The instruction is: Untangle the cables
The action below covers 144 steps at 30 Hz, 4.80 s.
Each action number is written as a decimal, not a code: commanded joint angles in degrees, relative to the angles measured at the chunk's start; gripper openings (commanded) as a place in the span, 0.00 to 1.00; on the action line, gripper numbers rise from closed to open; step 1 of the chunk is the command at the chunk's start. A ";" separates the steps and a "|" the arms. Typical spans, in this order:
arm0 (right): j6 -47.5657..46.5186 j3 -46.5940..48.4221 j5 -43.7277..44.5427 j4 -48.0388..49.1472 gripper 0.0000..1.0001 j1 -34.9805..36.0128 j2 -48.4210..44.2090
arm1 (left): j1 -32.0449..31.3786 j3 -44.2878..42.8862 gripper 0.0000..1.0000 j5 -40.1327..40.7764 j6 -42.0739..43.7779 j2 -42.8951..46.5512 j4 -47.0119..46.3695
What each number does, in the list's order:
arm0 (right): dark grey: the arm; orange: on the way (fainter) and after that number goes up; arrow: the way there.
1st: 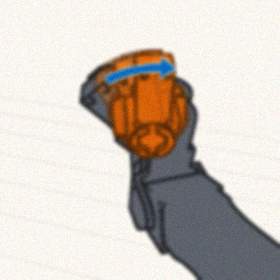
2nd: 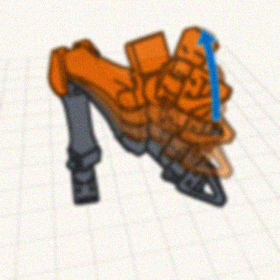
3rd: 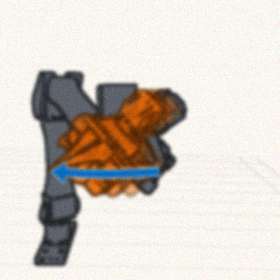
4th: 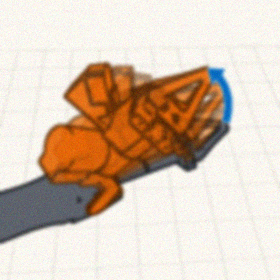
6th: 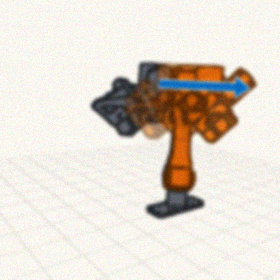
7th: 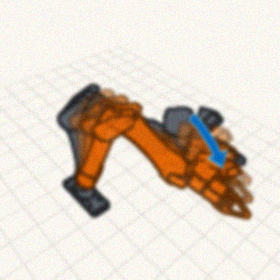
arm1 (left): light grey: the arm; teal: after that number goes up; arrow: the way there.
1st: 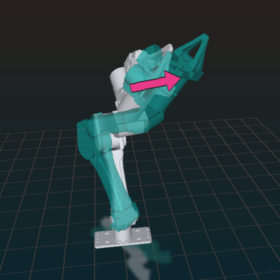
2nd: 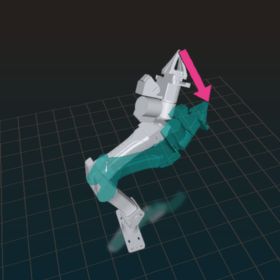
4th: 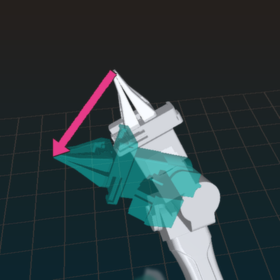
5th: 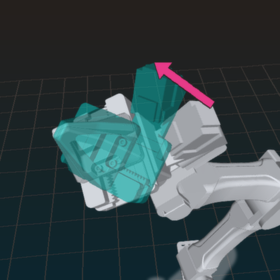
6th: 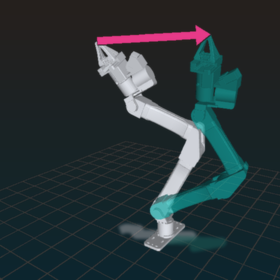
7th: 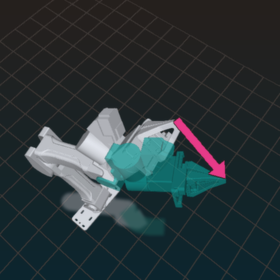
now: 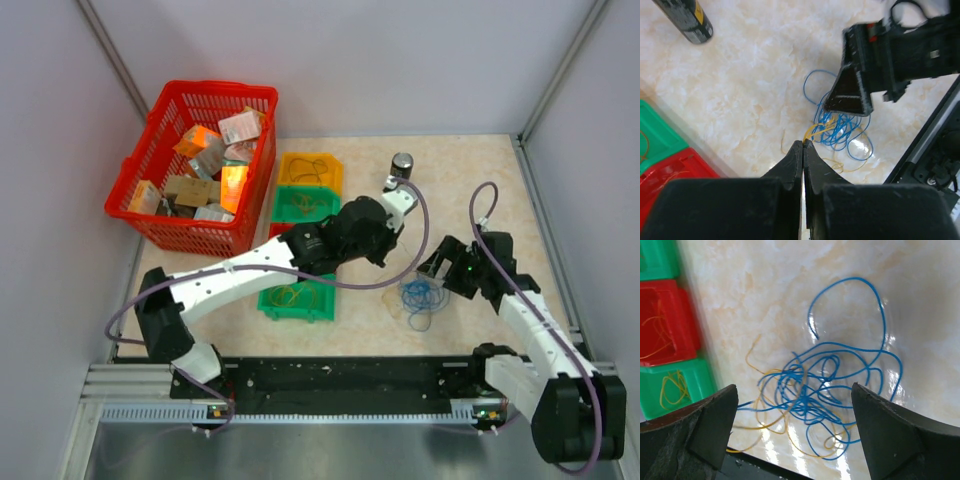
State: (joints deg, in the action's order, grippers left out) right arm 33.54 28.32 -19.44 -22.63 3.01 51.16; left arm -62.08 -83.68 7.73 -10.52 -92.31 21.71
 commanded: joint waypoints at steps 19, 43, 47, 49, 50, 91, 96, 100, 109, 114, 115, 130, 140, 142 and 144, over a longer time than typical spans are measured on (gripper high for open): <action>-3.13 0.78 -12.99 6.80 0.93 8.31 -1.85 | 1.44 -11.07 0.00 -9.38 -6.88 16.37 -12.04; 8.91 -2.03 19.09 7.52 0.29 20.84 8.53 | 1.53 -19.77 0.00 -11.16 -2.66 23.04 -14.68; 9.00 -2.83 22.06 2.00 0.28 10.47 5.27 | 1.53 -19.42 0.00 -9.93 -0.47 27.09 -16.61; 8.48 -1.78 25.40 -1.35 0.29 6.59 4.57 | 1.53 -18.54 0.00 -9.05 0.41 28.59 -17.49; 8.04 -1.25 26.90 -2.67 0.30 4.83 4.22 | 1.44 -18.19 0.00 -8.52 0.59 28.94 -17.50; -3.57 0.60 6.08 -0.48 0.68 -10.30 0.26 | 1.53 11.60 0.00 23.82 -12.32 33.17 9.13; -3.57 0.16 5.91 -0.39 0.68 -10.30 -0.53 | 1.53 17.84 0.00 32.67 -26.70 31.76 14.12; -3.57 0.34 5.56 -0.22 0.68 -10.30 -0.09 | 1.44 23.89 0.00 40.95 -40.69 30.09 20.55; -3.83 0.25 4.85 -0.22 0.68 -10.30 0.17 | 2.23 26.55 0.00 42.47 -66.98 18.49 39.19; -3.66 -0.02 4.50 -0.22 0.68 -10.30 0.08 | 2.41 32.52 0.00 36.67 -63.66 18.92 28.67; -3.74 0.07 4.41 -0.22 0.68 -10.30 0.17 | 2.58 33.74 0.00 35.70 -62.00 19.27 25.86; -3.92 -0.10 3.01 0.22 0.68 -10.30 0.87 | 12.95 39.56 0.24 21.02 -51.71 26.38 12.83; -3.13 -1.24 -0.68 1.89 0.70 -8.11 3.42 | 12.78 47.29 0.97 15.05 -36.25 46.60 -5.70; -1.65 -2.82 -1.65 3.46 0.66 -4.61 3.86 | 12.87 47.91 0.95 6.04 -30.38 46.35 -15.67; -0.41 -3.79 -1.56 4.87 0.62 -1.36 4.21 | 12.78 45.81 0.85 4.06 -30.17 44.07 -15.13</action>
State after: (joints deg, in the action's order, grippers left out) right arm 31.07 26.24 -19.07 -22.00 -3.62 54.52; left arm -49.21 -36.29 20.73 -47.62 -45.56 17.41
